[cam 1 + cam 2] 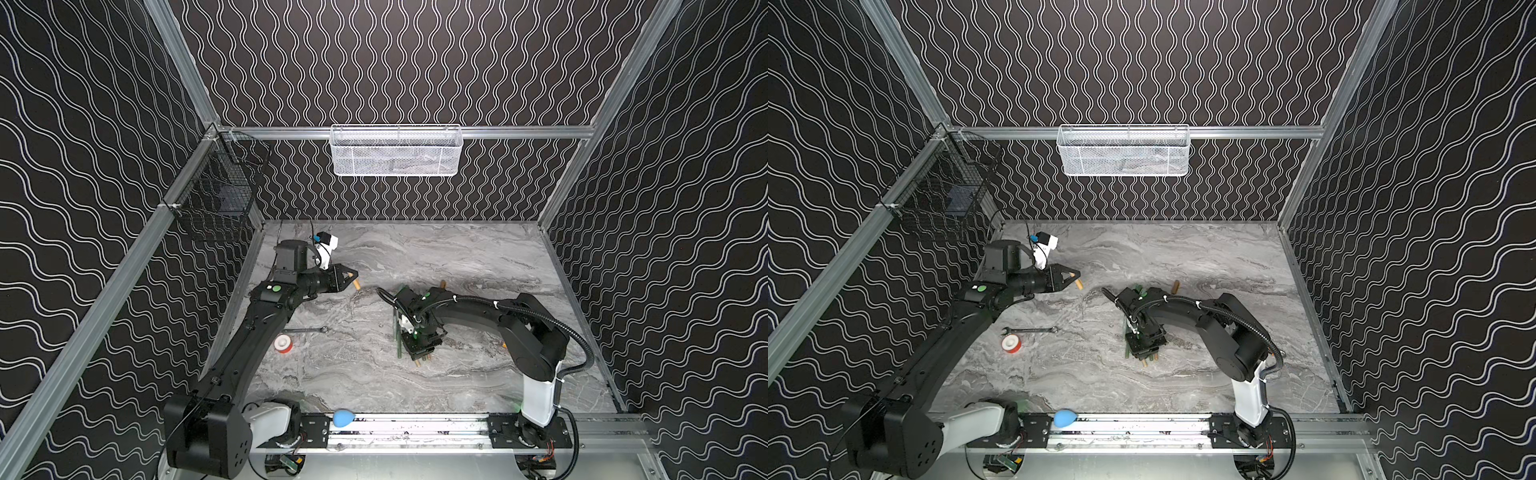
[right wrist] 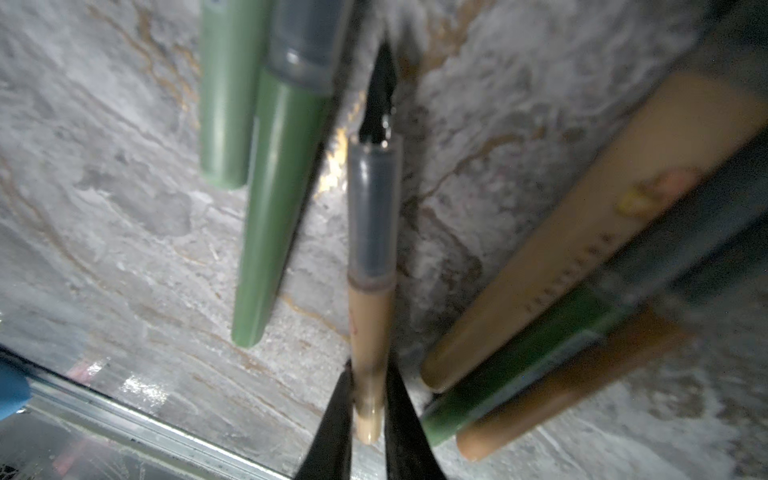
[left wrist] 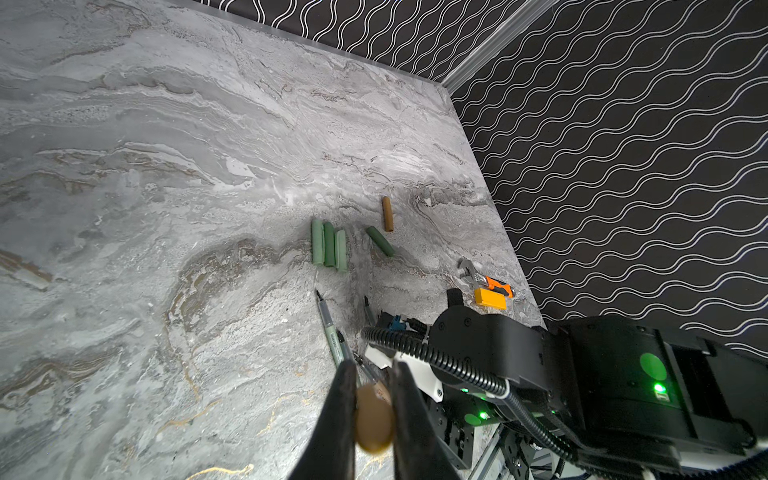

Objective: Insert the pens into the pen caps
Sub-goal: 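Lower the right gripper and close it on a tan pen, then lift the tan pen nib-up with the right gripper toward the left gripper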

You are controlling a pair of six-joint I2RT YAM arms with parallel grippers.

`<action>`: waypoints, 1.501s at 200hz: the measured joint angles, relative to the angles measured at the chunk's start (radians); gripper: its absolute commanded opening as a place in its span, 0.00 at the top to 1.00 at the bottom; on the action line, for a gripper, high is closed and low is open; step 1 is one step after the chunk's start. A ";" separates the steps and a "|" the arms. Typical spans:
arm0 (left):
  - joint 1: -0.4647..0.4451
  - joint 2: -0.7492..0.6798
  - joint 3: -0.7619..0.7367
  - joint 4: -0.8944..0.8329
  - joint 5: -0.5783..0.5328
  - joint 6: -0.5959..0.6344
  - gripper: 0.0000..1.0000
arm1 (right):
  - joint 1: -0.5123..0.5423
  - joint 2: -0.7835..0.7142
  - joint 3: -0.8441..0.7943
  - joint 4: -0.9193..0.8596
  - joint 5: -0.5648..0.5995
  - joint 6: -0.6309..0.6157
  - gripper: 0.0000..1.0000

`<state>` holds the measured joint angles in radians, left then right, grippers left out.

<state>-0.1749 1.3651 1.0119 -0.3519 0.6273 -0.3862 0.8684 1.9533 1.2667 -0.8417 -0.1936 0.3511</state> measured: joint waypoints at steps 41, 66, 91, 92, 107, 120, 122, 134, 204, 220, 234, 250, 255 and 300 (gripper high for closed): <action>0.003 0.003 -0.005 0.010 0.006 0.000 0.88 | -0.003 -0.001 0.027 -0.023 0.005 0.007 0.88; 0.003 0.005 -0.006 0.022 0.010 0.000 0.88 | -0.009 -0.006 0.041 -0.032 0.045 0.009 0.88; 0.003 0.010 -0.006 0.029 0.015 0.000 0.88 | -0.013 -0.025 0.064 -0.053 0.055 0.016 0.88; 0.003 0.010 -0.006 0.029 0.016 -0.001 0.88 | -0.013 -0.026 0.064 -0.053 0.055 0.016 0.88; 0.003 0.013 -0.005 0.033 0.025 -0.001 0.88 | -0.013 -0.048 0.071 -0.063 0.055 0.016 0.88; 0.003 0.015 -0.005 0.044 0.041 -0.003 0.88 | -0.014 -0.090 0.071 -0.066 0.044 0.014 0.88; 0.003 0.015 -0.005 0.046 0.044 -0.004 0.88 | -0.014 -0.100 0.071 -0.064 0.042 0.014 0.88; 0.003 0.018 -0.006 0.066 0.066 -0.010 0.88 | -0.015 -0.146 0.061 -0.041 0.017 -0.005 0.88; 0.003 0.079 -0.014 0.217 0.224 -0.085 0.88 | -0.019 -0.362 -0.063 0.194 -0.155 -0.105 0.88; 0.004 0.100 -0.001 0.242 0.272 -0.090 0.88 | -0.020 -0.404 -0.093 0.245 -0.186 -0.114 0.88; 0.004 0.128 0.016 0.258 0.314 -0.094 0.88 | -0.021 -0.439 -0.117 0.281 -0.201 -0.118 0.88; 0.004 0.151 0.035 0.255 0.354 -0.093 0.88 | -0.027 -0.475 -0.143 0.314 -0.215 -0.127 0.88; 0.004 0.158 0.042 0.252 0.368 -0.092 0.88 | -0.029 -0.485 -0.148 0.322 -0.217 -0.128 0.88; 0.004 0.213 0.100 0.198 0.472 -0.051 0.88 | -0.045 -0.533 -0.170 0.367 -0.235 -0.161 0.88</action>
<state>-0.1711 1.5784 1.1118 -0.1539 1.0992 -0.4370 0.8234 1.4204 1.0966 -0.4744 -0.4282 0.1902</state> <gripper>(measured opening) 0.157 0.121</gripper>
